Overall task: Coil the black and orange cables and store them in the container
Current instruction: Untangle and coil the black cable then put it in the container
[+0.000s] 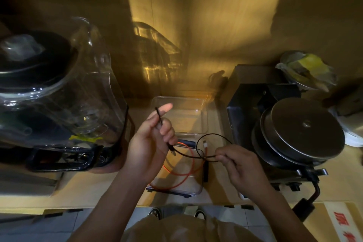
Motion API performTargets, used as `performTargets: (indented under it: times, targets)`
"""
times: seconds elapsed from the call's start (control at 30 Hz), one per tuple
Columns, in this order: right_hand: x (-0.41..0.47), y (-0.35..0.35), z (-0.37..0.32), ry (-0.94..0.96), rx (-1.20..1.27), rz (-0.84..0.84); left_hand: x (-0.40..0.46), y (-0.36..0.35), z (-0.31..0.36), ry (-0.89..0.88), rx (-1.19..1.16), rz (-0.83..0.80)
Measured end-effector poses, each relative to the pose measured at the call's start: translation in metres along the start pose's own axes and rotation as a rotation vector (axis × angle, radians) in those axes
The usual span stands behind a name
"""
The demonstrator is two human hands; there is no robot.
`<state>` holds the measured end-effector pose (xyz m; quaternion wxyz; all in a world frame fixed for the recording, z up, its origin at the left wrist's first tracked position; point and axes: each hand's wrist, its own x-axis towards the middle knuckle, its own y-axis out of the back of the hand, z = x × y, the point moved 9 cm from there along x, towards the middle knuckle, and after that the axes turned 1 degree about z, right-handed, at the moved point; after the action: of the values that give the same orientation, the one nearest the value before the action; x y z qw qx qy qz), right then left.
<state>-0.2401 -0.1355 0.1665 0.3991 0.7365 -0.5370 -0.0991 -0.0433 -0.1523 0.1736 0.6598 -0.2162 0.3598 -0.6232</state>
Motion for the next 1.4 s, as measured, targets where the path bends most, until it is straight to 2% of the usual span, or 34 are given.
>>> performTargets:
  times: [0.13, 0.47, 0.77, 0.83, 0.97, 1.1, 1.23, 1.3, 1.4]
  targets:
    - [0.002, 0.0, -0.015, 0.055, 0.013, -0.014, 0.001, -0.004, -0.008, 0.003, 0.267, -0.011]
    - [0.006, 0.007, -0.033, 0.133, 0.067, -0.02, -0.007, -0.002, -0.033, 0.082, 0.749, -0.102]
    - [0.005, 0.011, -0.03, 0.084, 0.114, 0.038, -0.016, -0.01, -0.043, 0.098, 0.862, -0.163]
    - [0.007, 0.016, -0.028, 0.067, 0.123, 0.081, -0.022, -0.014, -0.053, 0.157, 0.858, -0.213]
    - [0.011, 0.026, -0.024, 0.055, 0.072, 0.145, -0.031, -0.024, -0.062, 0.176, 1.007, -0.304]
    - [0.01, 0.044, -0.016, 0.011, 0.062, 0.218, -0.033, -0.03, -0.054, 0.19, 0.874, -0.295]
    - [0.01, 0.059, -0.009, -0.052, 0.116, 0.289, -0.033, -0.017, -0.062, 0.348, 0.657, -0.27]
    - [0.009, 0.064, -0.008, -0.074, 0.109, 0.328, -0.032, -0.01, -0.06, 0.321, 0.544, -0.245]
    - [0.008, 0.073, 0.001, -0.123, 0.115, 0.394, -0.03, -0.006, -0.057, 0.37, 0.176, -0.258]
